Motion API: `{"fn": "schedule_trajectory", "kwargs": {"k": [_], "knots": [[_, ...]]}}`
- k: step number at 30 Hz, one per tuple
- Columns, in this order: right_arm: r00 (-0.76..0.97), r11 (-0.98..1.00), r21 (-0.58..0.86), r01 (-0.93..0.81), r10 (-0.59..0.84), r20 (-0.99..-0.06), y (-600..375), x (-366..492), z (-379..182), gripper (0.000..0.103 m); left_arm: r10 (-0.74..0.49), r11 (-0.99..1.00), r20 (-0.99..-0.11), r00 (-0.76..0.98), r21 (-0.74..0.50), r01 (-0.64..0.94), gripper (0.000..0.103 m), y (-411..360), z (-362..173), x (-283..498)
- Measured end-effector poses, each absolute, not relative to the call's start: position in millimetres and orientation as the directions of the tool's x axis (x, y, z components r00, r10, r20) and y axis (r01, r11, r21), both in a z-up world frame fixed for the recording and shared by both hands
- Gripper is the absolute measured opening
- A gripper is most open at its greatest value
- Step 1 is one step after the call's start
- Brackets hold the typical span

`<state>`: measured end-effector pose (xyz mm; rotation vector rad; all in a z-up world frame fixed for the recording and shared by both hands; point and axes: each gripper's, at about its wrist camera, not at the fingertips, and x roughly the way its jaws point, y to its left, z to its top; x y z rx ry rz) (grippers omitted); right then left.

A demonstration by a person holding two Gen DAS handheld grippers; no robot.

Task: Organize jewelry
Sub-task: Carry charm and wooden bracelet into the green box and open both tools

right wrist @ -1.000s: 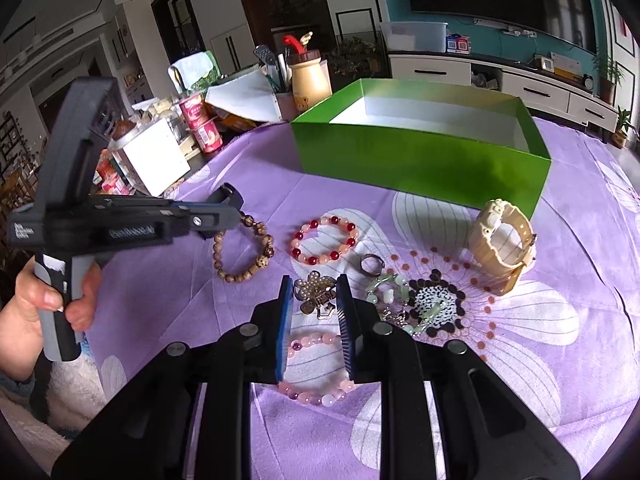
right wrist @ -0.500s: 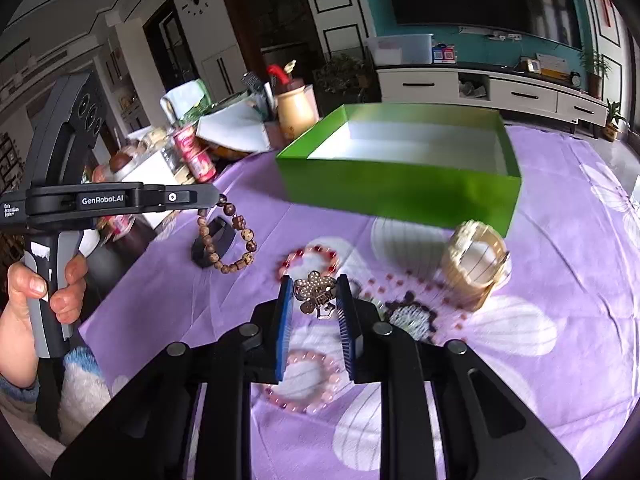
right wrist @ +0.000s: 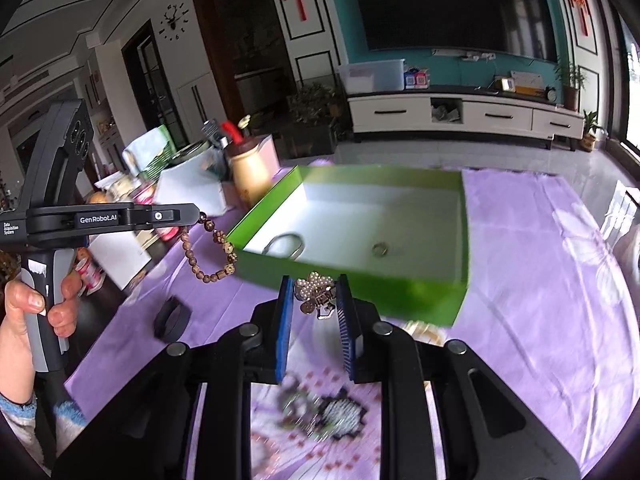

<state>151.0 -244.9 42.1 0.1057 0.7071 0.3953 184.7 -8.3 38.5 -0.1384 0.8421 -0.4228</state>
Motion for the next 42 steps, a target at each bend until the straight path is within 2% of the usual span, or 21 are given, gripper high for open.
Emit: {"fn": "schedule_trajectory", "kwargs": {"k": [10,19,30,33,35,42], "knots": [[0.689,0.946,0.220,-0.238,0.324,-0.648,-259,222,30,0.022,-0.392,0.918,-0.719,0.573,-0.263,0.297,0.010,-45,35,256],[0.617,0.966,0.200,-0.162,0.257,-0.744,-268,279,-4,0.022,-0.343,0.929,-0.798,0.495,-0.210,0.304,0.010,-94,-6,313],[0.552,0.987,0.122,-0.108,0.162,-0.818,-264,312,-37,0.022,-0.233,0.962,-0.854,0.465,-0.131,0.241,0.011,-100,-47,348],[0.557,0.986,0.130,-0.102,0.165,-0.814,-267,314,-36,0.028,-0.218,0.966,-0.856,0.469,-0.120,0.230,0.025,-94,-49,350],[0.571,0.987,0.136,-0.092,0.164,-0.804,-271,311,-32,0.036,-0.222,0.966,-0.851,0.476,-0.126,0.225,0.044,-89,-46,349],[0.611,0.978,0.197,-0.064,0.194,-0.767,-295,290,-11,0.039,-0.265,0.962,-0.811,0.522,-0.187,0.199,0.065,-68,-21,329]]}}
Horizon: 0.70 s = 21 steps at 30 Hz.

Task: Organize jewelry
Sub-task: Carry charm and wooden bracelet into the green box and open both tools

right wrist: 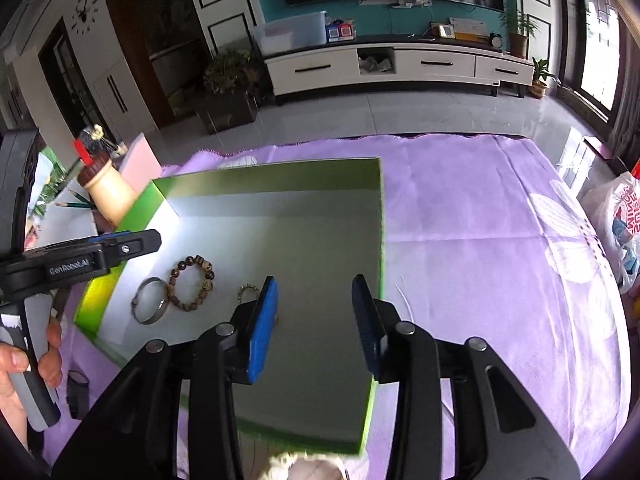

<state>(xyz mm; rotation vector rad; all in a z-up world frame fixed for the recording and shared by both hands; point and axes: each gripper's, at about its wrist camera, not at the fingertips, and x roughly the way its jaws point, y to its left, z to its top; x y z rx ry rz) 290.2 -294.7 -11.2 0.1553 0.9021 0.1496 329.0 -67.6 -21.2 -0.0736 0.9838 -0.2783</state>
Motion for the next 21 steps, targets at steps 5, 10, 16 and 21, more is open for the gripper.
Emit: {"fn": "schedule_trajectory", "kwargs": {"k": [5,10,16,21], "knots": [[0.640,0.972,0.220,-0.081,0.220,-0.736,-301,255,6,0.039,-0.246,0.968,-0.780,0.575,-0.164,0.191,0.084,-53,-1,296],[0.657,0.970,0.218,-0.108,0.234,-0.717,-299,213,16,0.044,-0.237,0.970,-0.743,0.626,-0.140,0.201,0.098,-34,18,244],[0.652,0.967,0.214,-0.140,0.253,-0.715,-290,163,23,0.057,-0.233,0.971,-0.735,0.636,-0.137,0.197,0.101,-5,24,187],[0.630,0.960,0.230,-0.162,0.280,-0.724,-280,125,21,0.058,-0.207,0.978,-0.703,0.681,-0.152,0.141,0.101,30,26,138]]}}
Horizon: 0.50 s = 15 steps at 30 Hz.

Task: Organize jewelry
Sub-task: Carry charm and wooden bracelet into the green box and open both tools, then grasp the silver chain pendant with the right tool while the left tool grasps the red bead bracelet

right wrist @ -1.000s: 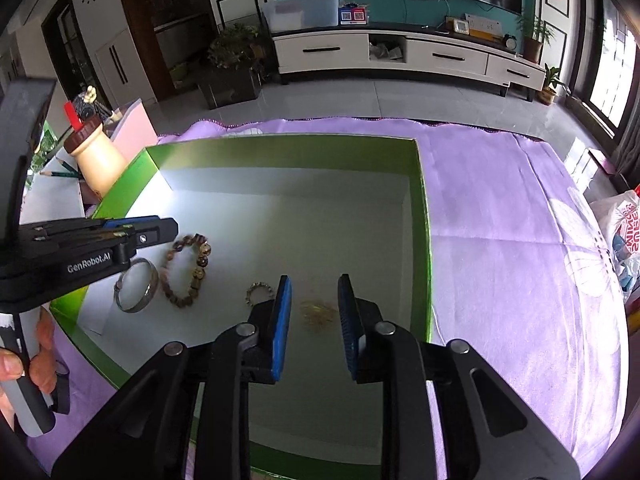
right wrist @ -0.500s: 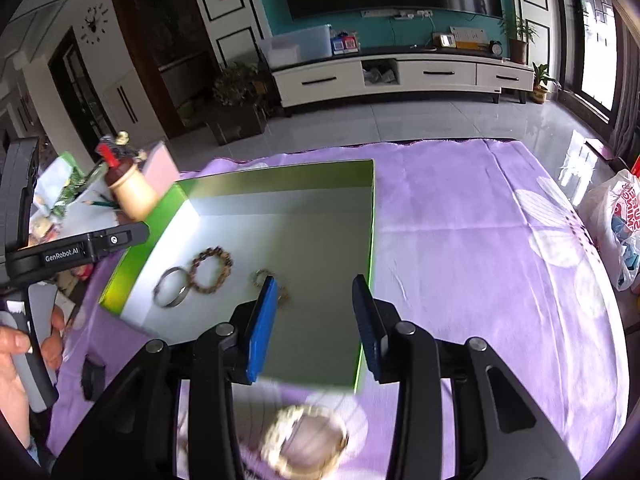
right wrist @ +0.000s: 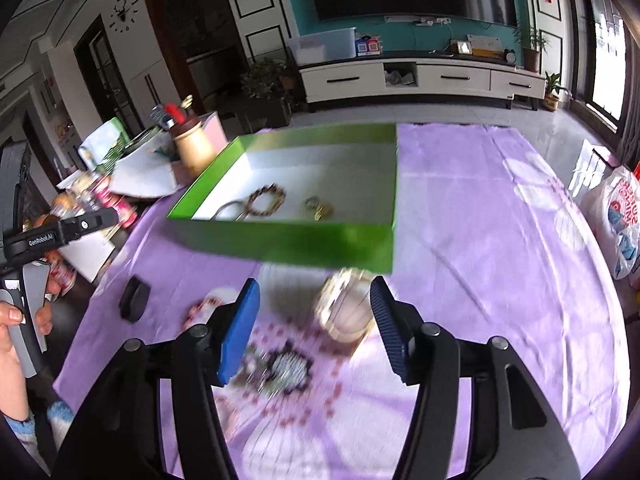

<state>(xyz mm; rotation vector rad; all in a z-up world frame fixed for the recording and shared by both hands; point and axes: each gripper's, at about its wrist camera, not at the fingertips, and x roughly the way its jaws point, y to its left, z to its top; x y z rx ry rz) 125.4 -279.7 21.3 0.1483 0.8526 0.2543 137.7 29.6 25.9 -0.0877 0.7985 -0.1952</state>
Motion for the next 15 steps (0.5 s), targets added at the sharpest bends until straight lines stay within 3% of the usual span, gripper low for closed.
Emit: {"fn": "schedule_trajectory", "kwargs": {"k": [5,8,11,15], "knots": [[0.616,0.953,0.252,-0.169,0.302,-0.728,-272,98,17,0.058,-0.194,0.977,-0.633,0.750,-0.196,0.087,0.101,67,28,95],[0.607,0.955,0.242,-0.171,0.296,-0.737,-267,85,13,0.058,-0.241,0.968,-0.610,0.755,-0.204,0.144,0.101,70,22,74],[0.600,0.956,0.232,-0.182,0.295,-0.744,-263,72,11,0.058,-0.321,0.947,-0.690,0.649,-0.233,0.221,0.101,63,5,64],[0.591,0.955,0.227,-0.189,0.295,-0.750,-259,57,6,0.058,-0.373,0.928,-0.765,0.526,-0.309,0.208,0.101,59,-15,61]]}}
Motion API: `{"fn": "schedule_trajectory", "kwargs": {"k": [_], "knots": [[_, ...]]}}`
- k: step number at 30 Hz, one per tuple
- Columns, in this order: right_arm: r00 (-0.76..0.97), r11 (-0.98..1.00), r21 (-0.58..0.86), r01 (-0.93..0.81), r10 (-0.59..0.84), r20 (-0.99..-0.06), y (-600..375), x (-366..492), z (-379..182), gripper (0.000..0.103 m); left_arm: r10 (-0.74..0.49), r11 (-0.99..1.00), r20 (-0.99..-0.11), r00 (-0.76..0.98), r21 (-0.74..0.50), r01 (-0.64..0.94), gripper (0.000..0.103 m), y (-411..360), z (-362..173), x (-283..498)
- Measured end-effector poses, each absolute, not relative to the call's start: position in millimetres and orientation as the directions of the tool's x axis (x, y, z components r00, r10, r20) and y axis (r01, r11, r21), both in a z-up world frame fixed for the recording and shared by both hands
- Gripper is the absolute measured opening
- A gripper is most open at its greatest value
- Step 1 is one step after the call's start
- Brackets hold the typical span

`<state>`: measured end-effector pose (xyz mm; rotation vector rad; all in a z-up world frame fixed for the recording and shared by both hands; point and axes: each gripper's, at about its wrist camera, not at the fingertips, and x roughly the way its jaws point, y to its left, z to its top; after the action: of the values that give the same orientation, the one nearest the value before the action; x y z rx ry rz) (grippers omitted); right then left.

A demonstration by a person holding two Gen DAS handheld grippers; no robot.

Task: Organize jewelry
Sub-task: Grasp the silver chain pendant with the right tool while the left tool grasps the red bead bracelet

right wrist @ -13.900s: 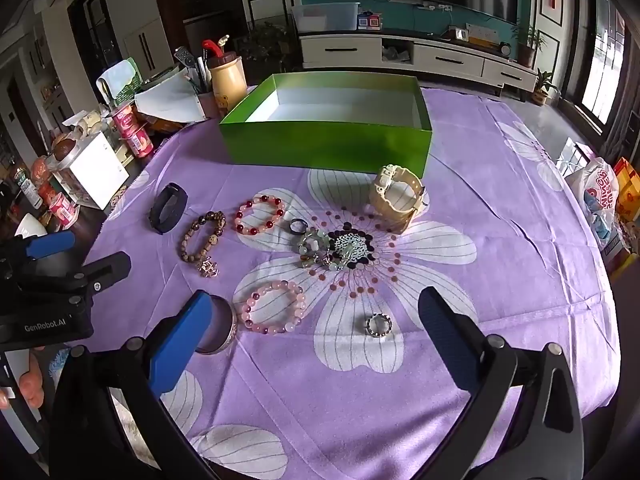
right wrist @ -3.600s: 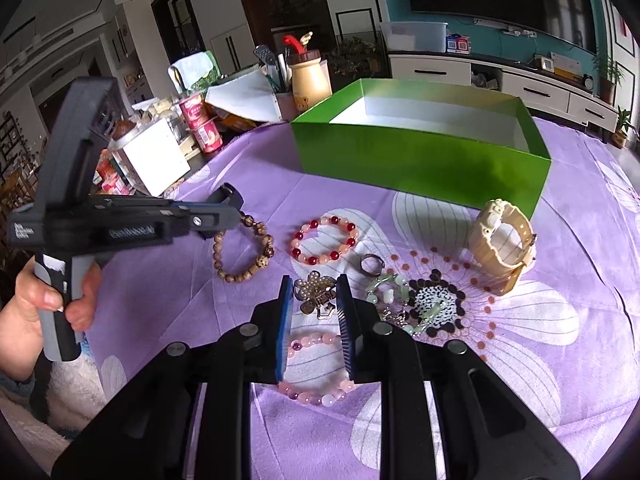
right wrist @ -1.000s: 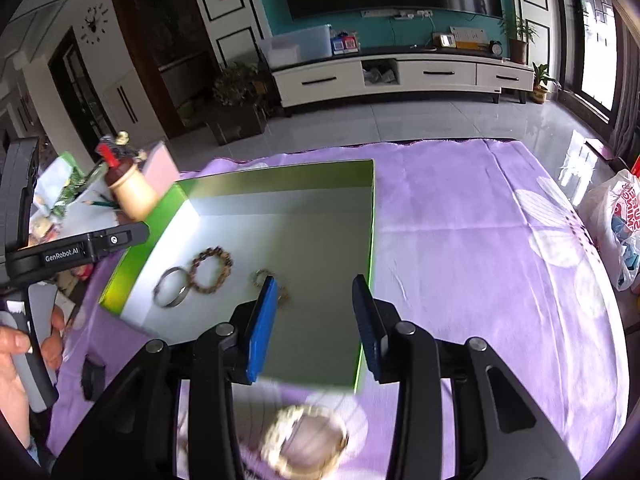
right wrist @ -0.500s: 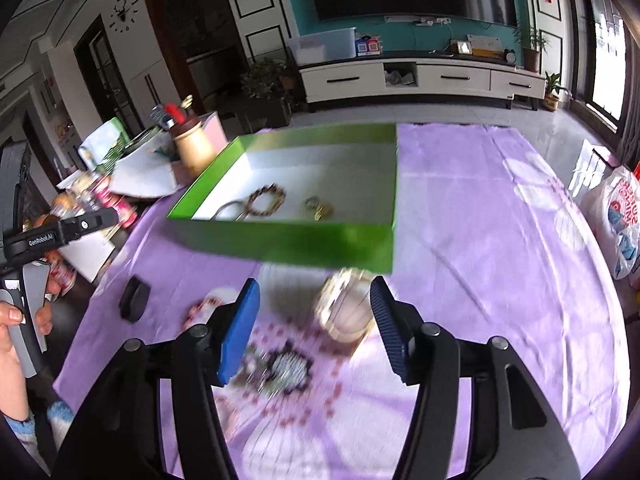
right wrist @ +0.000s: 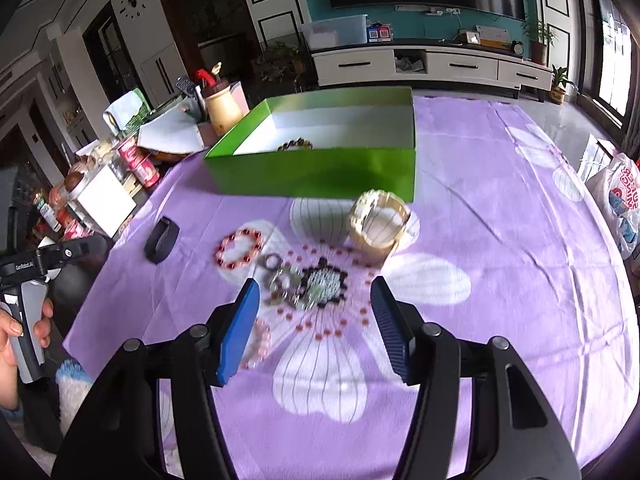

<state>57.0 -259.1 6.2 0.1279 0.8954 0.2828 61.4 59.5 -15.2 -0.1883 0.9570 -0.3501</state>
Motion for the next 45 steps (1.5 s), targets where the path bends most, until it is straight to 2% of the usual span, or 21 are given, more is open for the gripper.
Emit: {"fn": "schedule_trajectory", "kwargs": {"k": [4,6,8,11,16,23,25,28,31,32,37,41,45], "knots": [[0.564,0.951,0.254,-0.178,0.310,-0.765,-256,48,-10,0.058,-0.247,0.966,-0.774,0.583,-0.242,0.088,0.101,57,-29,51],[0.541,0.948,0.271,-0.166,0.317,-0.779,-253,47,-23,0.058,-0.240,0.963,-0.772,0.588,-0.267,0.042,0.101,58,-40,48],[0.532,0.949,0.272,-0.159,0.314,-0.786,-251,48,-31,0.058,-0.266,0.956,-0.785,0.559,-0.288,0.050,0.101,56,-52,48],[0.533,0.948,0.281,-0.153,0.318,-0.784,-249,53,-39,0.058,-0.236,0.970,-0.806,0.542,-0.229,0.083,0.101,43,-62,50],[0.524,0.929,0.353,-0.112,0.357,-0.773,-252,66,-52,0.058,-0.245,0.970,-0.807,0.537,-0.208,0.130,0.101,26,-67,54],[0.534,0.928,0.364,-0.081,0.348,-0.770,-247,90,-58,0.047,-0.250,0.968,-0.815,0.523,-0.207,0.141,0.101,13,-73,66],[0.534,0.935,0.346,-0.071,0.329,-0.779,-244,97,-61,0.042,-0.244,0.970,-0.816,0.524,-0.200,0.140,0.101,10,-73,70],[0.523,0.942,0.331,-0.061,0.312,-0.793,-238,107,-68,0.030,-0.239,0.971,-0.816,0.527,-0.190,0.147,0.101,4,-73,78],[0.533,0.959,0.277,-0.065,0.268,-0.802,-233,113,-70,0.014,-0.231,0.972,-0.816,0.530,-0.175,0.155,0.101,-1,-73,86],[0.537,0.962,0.265,-0.068,0.259,-0.803,-233,115,-71,0.007,-0.233,0.972,-0.816,0.529,-0.174,0.159,0.099,-3,-73,88],[0.592,0.960,0.276,-0.055,0.254,-0.765,-247,114,-60,0.007,-0.230,0.971,-0.829,0.509,-0.165,0.170,0.083,-11,-79,107],[0.676,0.960,0.276,-0.053,0.238,-0.698,-270,106,-30,0.007,-0.221,0.972,-0.838,0.499,-0.150,0.179,0.075,-17,-83,122],[0.704,0.959,0.281,-0.041,0.228,-0.673,-288,101,-16,0.007,-0.207,0.973,-0.843,0.496,-0.126,0.192,0.065,-25,-87,134]]}}
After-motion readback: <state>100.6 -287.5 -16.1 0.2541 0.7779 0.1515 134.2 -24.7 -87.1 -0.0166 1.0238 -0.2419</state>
